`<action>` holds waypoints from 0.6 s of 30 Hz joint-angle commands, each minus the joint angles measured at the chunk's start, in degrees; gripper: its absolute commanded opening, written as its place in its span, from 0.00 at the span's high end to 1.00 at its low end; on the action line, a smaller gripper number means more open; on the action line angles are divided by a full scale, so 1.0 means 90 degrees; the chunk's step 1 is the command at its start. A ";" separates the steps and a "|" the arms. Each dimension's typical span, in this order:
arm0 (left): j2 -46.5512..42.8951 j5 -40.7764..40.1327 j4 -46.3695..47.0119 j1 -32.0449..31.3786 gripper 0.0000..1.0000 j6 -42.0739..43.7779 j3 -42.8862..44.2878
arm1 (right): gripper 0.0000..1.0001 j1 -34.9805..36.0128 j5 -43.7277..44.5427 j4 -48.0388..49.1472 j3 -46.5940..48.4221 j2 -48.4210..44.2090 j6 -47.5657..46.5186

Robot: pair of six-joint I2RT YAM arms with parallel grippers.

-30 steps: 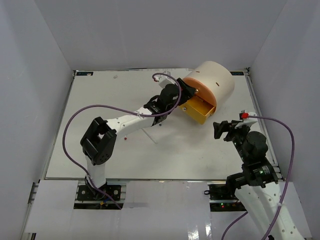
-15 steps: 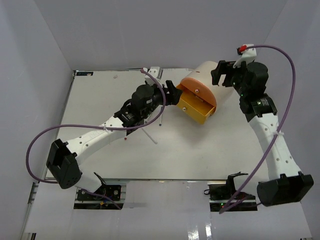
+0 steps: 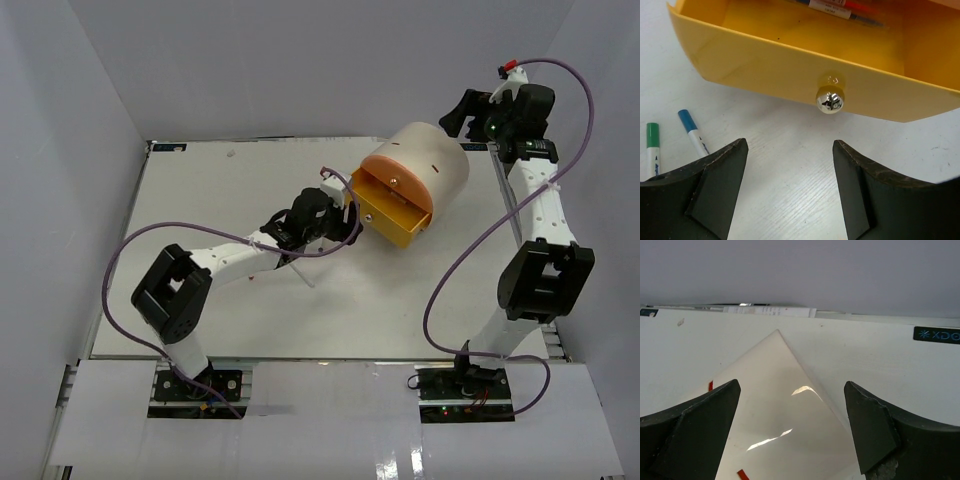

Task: Sort the stationery into containers
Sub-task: Close the drawer in the storage box.

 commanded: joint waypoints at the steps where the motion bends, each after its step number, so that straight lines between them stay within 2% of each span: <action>1: 0.0222 0.0228 0.0382 0.0007 0.21 0.0295 0.0446 | 0.09 0.0007 -0.0878 0.0370 0.0069 0.0328 0.0092; 6: 0.0673 0.0248 0.0577 0.0007 0.22 0.0315 0.0817 | 0.10 -0.0002 -0.1386 0.0565 0.0000 0.0691 0.0063; 11: 0.1199 0.0228 0.0743 0.0007 0.23 0.0344 0.1217 | 0.10 -0.0002 -0.1465 0.0634 -0.0215 0.0691 0.0024; 18: 0.2000 0.0248 0.0821 0.0007 0.23 0.0364 0.2270 | 0.09 -0.0002 -0.1475 0.0731 -0.0420 0.0613 0.0053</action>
